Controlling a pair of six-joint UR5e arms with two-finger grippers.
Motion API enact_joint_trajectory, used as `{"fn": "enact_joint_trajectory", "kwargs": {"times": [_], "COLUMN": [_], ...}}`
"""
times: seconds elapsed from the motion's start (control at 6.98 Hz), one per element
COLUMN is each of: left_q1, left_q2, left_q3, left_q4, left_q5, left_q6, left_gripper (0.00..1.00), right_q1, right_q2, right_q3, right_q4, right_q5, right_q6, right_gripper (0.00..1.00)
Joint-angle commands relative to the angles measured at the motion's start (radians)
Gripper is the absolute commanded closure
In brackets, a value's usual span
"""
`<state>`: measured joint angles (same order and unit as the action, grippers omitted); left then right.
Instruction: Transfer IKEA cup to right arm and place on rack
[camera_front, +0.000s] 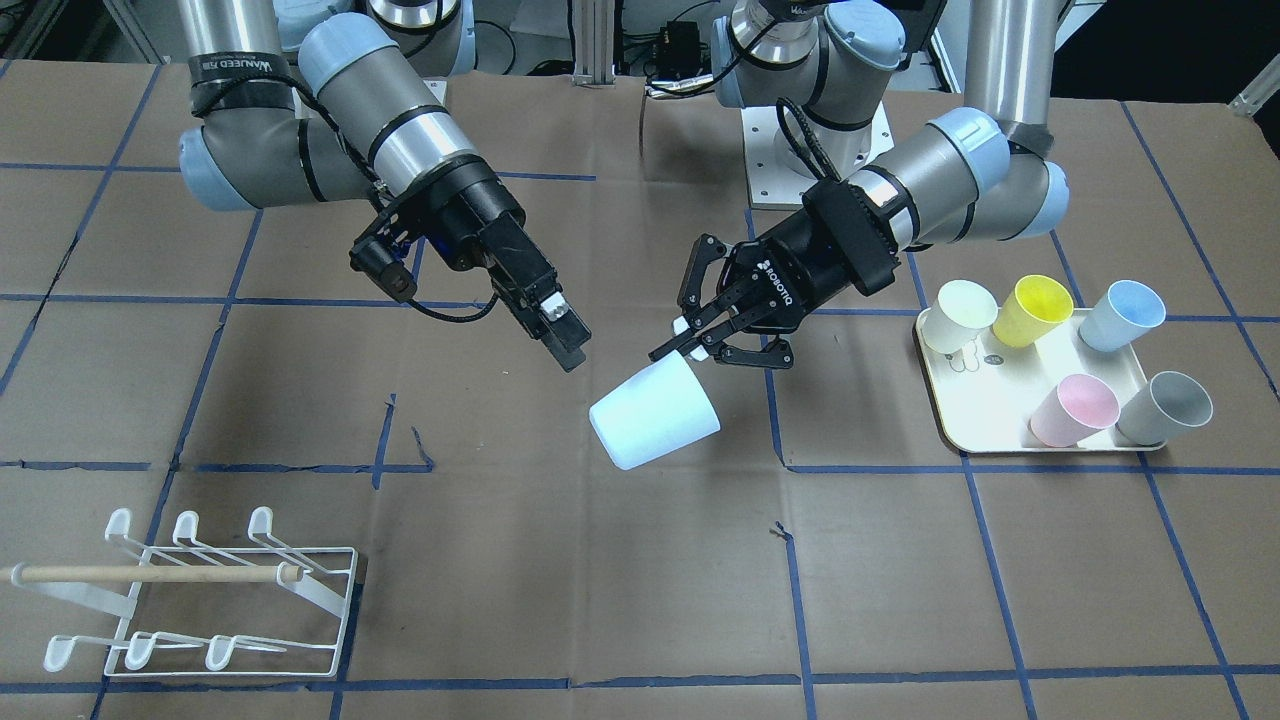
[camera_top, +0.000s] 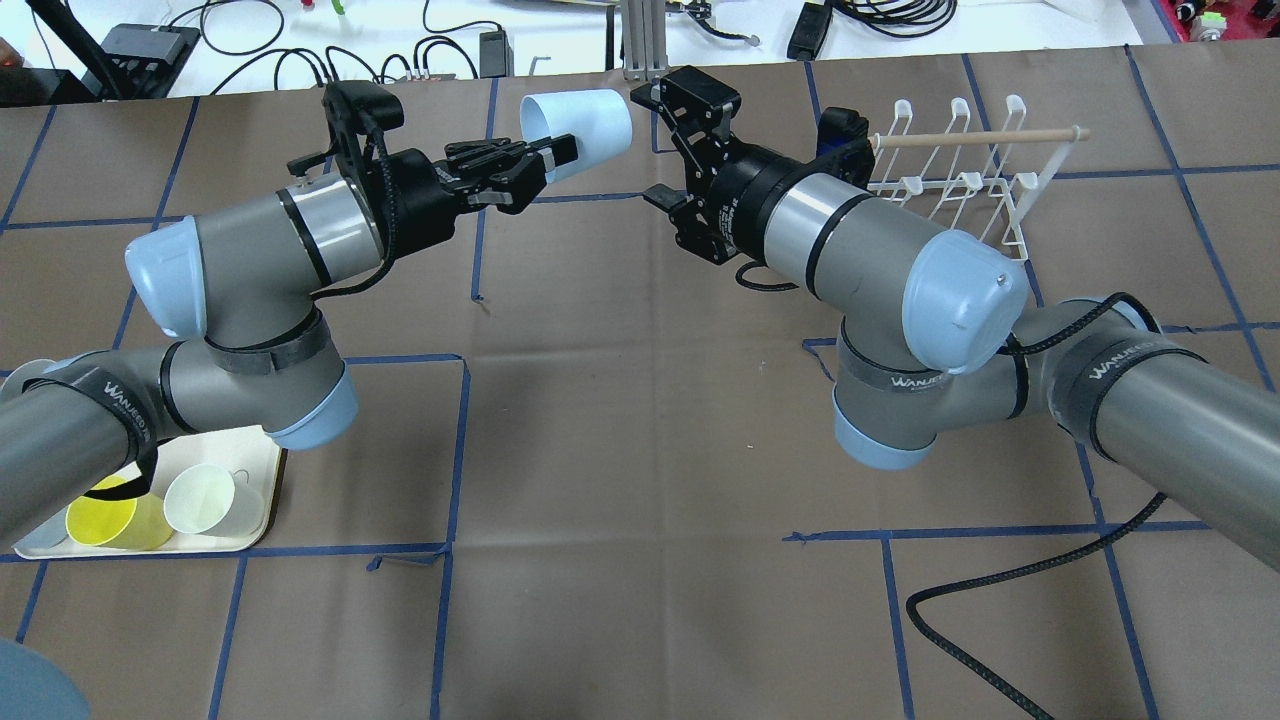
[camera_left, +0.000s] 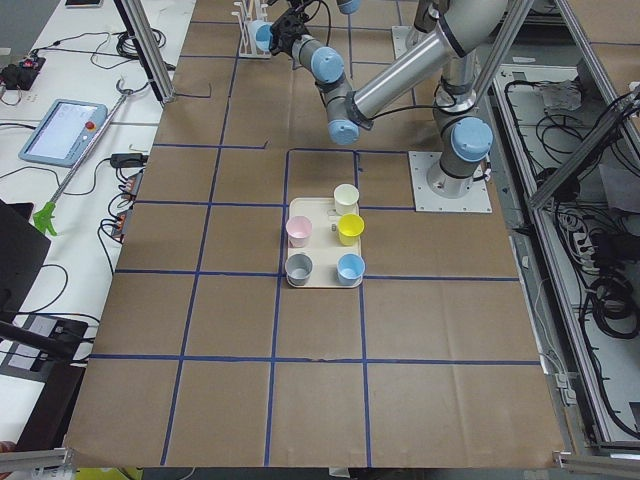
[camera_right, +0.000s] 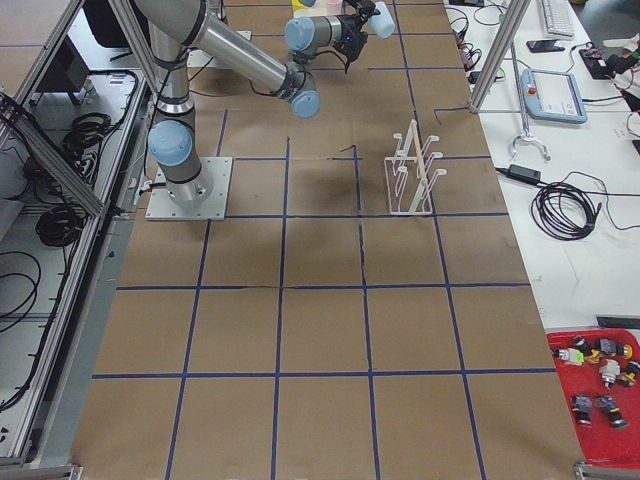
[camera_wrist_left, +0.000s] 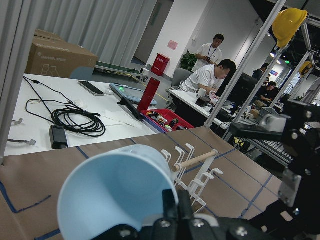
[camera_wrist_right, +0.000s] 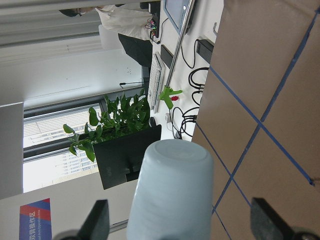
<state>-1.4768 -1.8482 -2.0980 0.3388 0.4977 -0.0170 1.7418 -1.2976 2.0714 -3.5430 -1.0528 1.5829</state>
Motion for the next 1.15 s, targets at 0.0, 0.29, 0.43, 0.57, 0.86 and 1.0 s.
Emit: {"fn": "enact_joint_trajectory", "kwargs": {"times": [0.0,0.29,0.43,0.57,0.86,1.0], "left_q1": [-0.003,-0.003,-0.003,-0.003,-0.003,-0.003], "left_q2": [-0.005,-0.005,-0.005,-0.005,-0.005,-0.005], "left_q3": [-0.001,-0.001,-0.001,-0.001,-0.001,-0.001], "left_q4": [0.020,0.022,0.022,0.022,0.022,0.022], "left_q5": [-0.005,-0.005,-0.005,-0.005,-0.005,-0.005], "left_q6": [0.005,0.005,0.005,0.005,0.005,0.003], "left_gripper": [1.00,1.00,1.00,1.00,1.00,1.00], "right_q1": [-0.001,0.002,0.002,0.002,0.027,0.044], "right_q2": [0.034,0.034,0.041,0.056,0.084,0.102], "right_q3": [-0.028,-0.062,-0.063,-0.074,-0.109,-0.129], "right_q4": [0.010,0.048,0.047,0.045,0.047,0.049], "right_q5": [-0.002,-0.001,-0.001,0.001,-0.001,-0.003], "right_q6": [0.017,0.129,0.129,0.127,0.129,0.131], "right_gripper": [0.00,0.00,0.00,0.00,0.00,0.00]}}
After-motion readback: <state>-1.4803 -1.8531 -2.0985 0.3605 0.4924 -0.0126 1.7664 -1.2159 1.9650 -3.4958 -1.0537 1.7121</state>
